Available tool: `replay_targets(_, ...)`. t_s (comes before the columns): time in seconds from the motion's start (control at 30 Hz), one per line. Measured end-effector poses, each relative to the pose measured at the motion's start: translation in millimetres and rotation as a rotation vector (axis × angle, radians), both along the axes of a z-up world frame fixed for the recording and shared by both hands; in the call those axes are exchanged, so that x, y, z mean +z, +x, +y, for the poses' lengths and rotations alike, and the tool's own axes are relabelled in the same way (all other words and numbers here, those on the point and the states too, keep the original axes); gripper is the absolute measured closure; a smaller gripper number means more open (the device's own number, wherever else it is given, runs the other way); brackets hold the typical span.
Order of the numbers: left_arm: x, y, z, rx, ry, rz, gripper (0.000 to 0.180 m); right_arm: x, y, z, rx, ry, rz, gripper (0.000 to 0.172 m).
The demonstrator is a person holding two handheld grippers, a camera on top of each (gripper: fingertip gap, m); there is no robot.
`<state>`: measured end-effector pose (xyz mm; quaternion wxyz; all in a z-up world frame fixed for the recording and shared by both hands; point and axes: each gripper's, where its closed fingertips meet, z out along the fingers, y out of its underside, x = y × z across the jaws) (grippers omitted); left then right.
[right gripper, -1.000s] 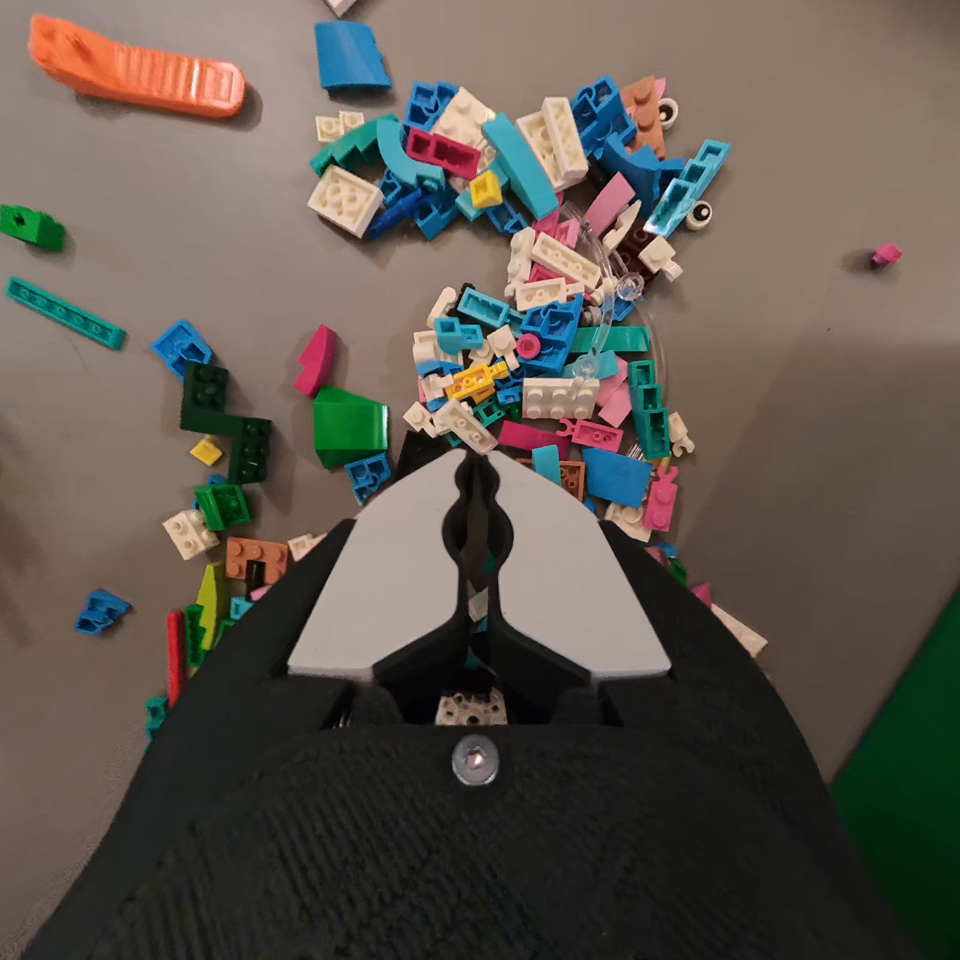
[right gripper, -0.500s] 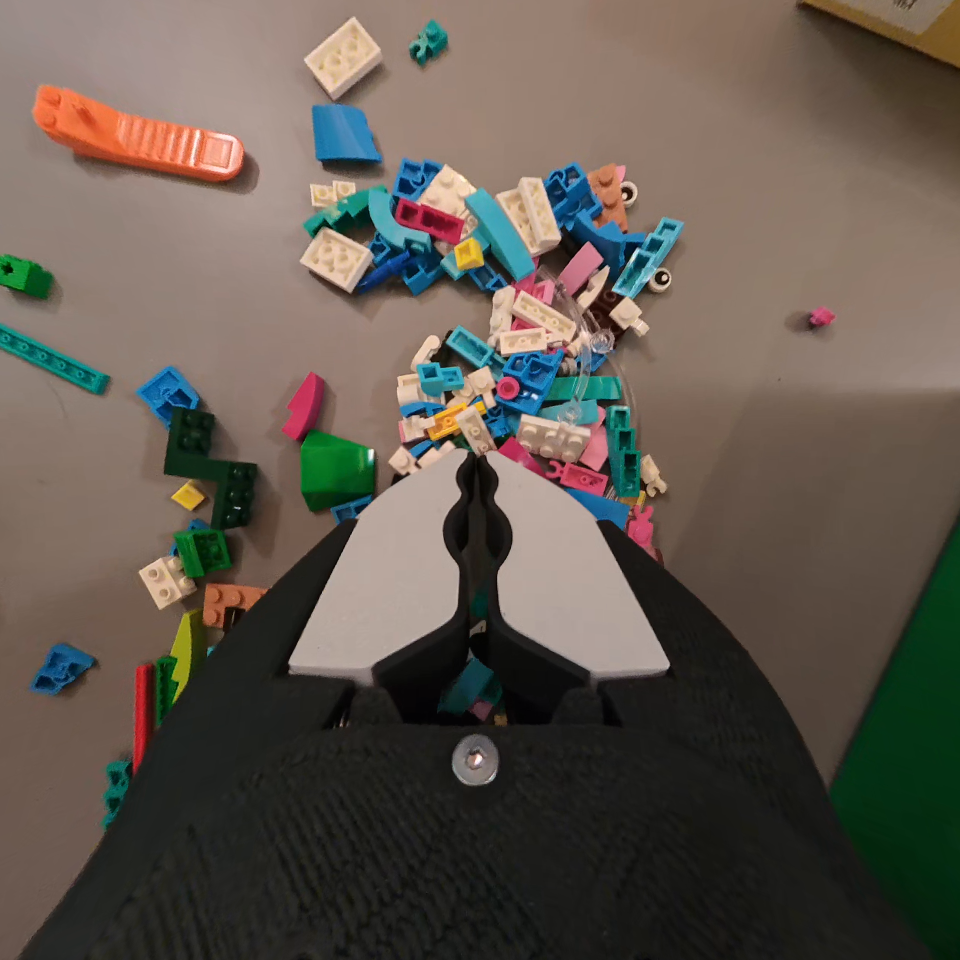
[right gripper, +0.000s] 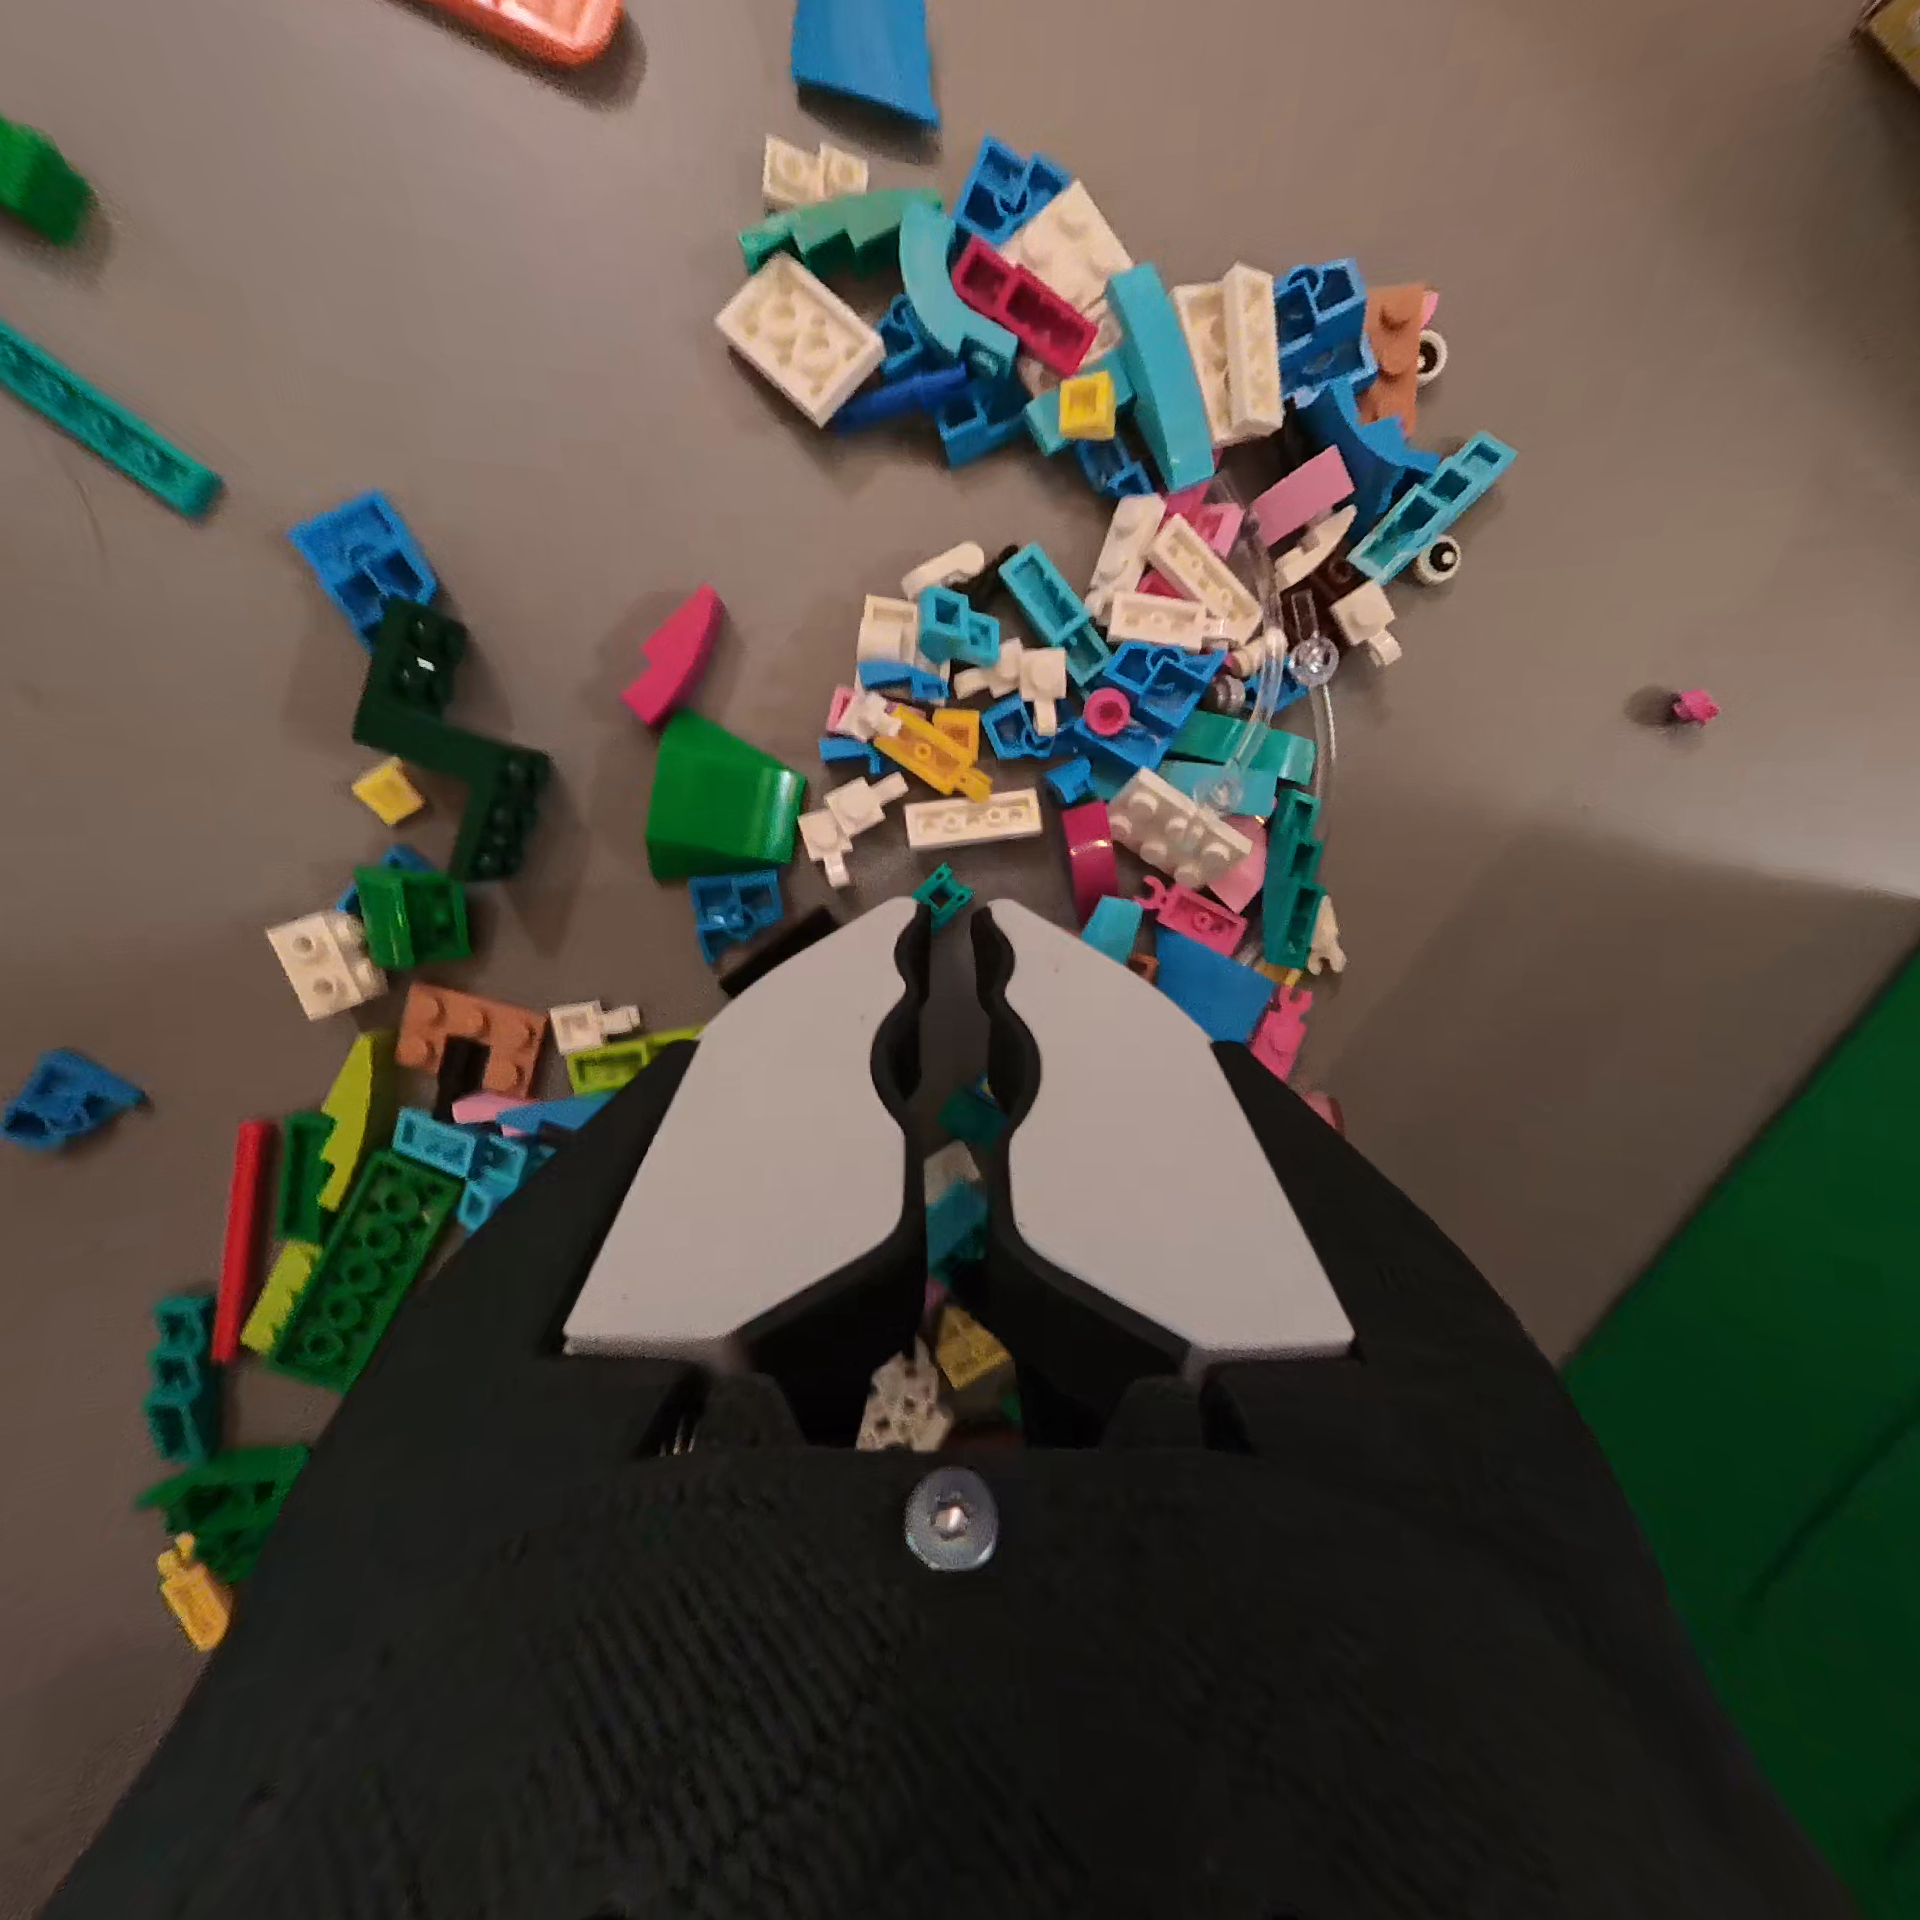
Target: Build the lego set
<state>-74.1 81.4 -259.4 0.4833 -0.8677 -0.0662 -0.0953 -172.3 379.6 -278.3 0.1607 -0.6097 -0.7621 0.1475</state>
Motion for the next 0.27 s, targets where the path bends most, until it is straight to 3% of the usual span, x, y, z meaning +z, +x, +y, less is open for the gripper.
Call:
replay_targets(0.03,0,0,0,-0.001,0.0,0.0,0.172,4,2,3,0.005,0.012,-0.003,0.165)
replay_targets(0.27,0,0,0,-0.002,-0.001,-0.001,0.172,24,6,13,-0.031,-0.044,0.028,0.166)
